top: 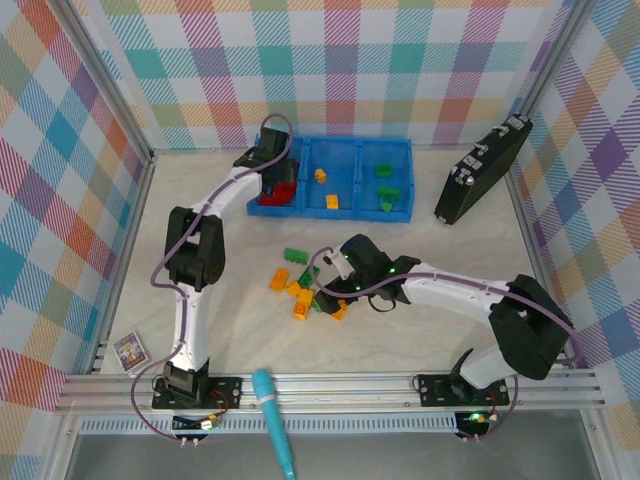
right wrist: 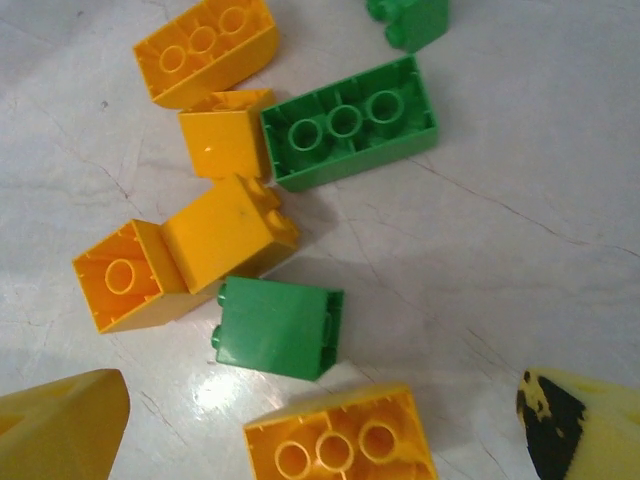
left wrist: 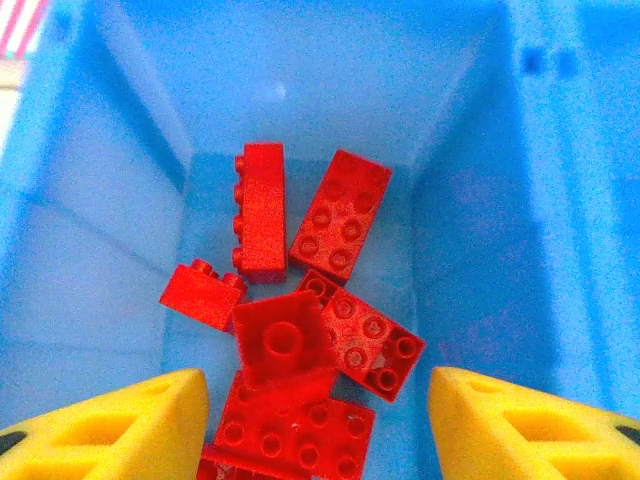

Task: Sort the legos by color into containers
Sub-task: Place the lego in the container, then pick up the lego from the bottom-center of the table.

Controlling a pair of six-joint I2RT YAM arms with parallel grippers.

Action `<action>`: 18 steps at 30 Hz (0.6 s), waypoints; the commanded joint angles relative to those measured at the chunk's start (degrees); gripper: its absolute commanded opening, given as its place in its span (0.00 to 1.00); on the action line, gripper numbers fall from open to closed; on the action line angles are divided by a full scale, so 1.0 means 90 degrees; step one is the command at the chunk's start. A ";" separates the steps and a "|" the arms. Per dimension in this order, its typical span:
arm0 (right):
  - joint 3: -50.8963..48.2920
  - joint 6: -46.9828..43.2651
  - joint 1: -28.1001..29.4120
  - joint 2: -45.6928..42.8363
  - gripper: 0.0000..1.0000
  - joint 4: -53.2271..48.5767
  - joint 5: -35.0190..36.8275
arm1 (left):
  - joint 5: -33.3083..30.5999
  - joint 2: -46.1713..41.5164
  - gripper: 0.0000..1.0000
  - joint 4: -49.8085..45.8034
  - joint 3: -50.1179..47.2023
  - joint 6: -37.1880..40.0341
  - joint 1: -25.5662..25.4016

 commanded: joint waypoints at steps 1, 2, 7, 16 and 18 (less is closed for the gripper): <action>0.0202 -0.0173 0.0194 0.0212 1.00 0.0261 0.0326 | 0.0162 -0.1176 0.61 -0.0017 -0.0127 0.0110 0.0054; 0.0187 -0.0186 0.0264 0.0269 1.00 0.0306 0.0380 | 0.0164 -0.1415 0.61 -0.0017 -0.0253 0.0135 0.0053; 0.0201 -0.0214 0.0373 0.0573 1.00 0.0397 0.0451 | 0.0050 -0.2576 0.63 -0.0056 -0.1001 0.0296 0.0053; 0.0469 -0.0438 0.0511 0.1214 0.92 0.0354 0.0581 | -0.0181 -0.4548 0.66 -0.0400 -0.2118 0.0240 0.0049; 0.0521 -0.0467 0.0514 0.1327 0.86 0.0341 0.0593 | -0.0296 -0.5035 0.66 -0.0460 -0.2407 0.0229 0.0045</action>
